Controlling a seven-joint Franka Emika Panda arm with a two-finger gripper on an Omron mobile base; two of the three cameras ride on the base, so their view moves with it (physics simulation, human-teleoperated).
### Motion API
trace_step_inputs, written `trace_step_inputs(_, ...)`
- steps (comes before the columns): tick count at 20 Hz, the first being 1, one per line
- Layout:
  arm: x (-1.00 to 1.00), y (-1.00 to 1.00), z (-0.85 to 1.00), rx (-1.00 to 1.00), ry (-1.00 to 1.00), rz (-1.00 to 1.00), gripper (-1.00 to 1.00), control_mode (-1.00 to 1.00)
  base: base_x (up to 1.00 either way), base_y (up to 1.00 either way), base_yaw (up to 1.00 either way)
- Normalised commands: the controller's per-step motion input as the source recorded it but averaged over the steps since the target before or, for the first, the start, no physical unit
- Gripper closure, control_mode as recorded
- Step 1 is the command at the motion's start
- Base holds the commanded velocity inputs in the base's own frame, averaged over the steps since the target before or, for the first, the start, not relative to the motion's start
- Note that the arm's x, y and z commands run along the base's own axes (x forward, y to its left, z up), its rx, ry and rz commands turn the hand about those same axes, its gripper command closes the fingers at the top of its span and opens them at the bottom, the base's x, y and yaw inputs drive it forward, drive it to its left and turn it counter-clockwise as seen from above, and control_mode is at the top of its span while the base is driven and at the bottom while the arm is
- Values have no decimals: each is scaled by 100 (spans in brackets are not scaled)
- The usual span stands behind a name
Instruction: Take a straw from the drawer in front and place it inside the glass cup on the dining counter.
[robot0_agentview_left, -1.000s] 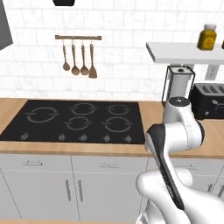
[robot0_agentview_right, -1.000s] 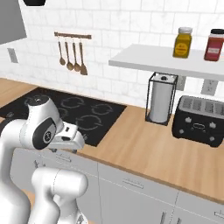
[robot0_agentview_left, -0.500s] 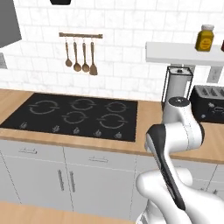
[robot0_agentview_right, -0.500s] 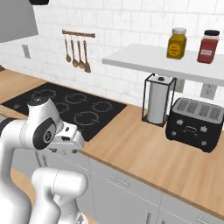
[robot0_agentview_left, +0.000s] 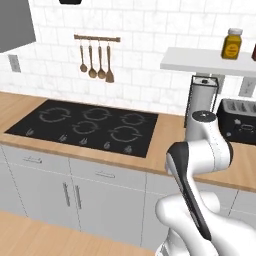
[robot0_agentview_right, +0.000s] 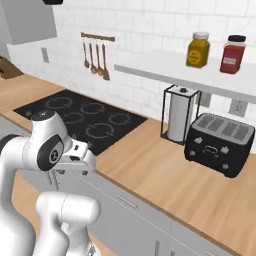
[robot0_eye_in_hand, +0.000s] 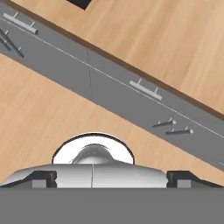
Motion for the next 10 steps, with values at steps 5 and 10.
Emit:
trace_step_inputs(5, 0, 0, 0, 0, 0, 0, -100, 100, 0, -47, 26)
trace_step_inputs(10, 2, 0, -24, 0, 0, 10, -100, -100, 0, -6, 4)
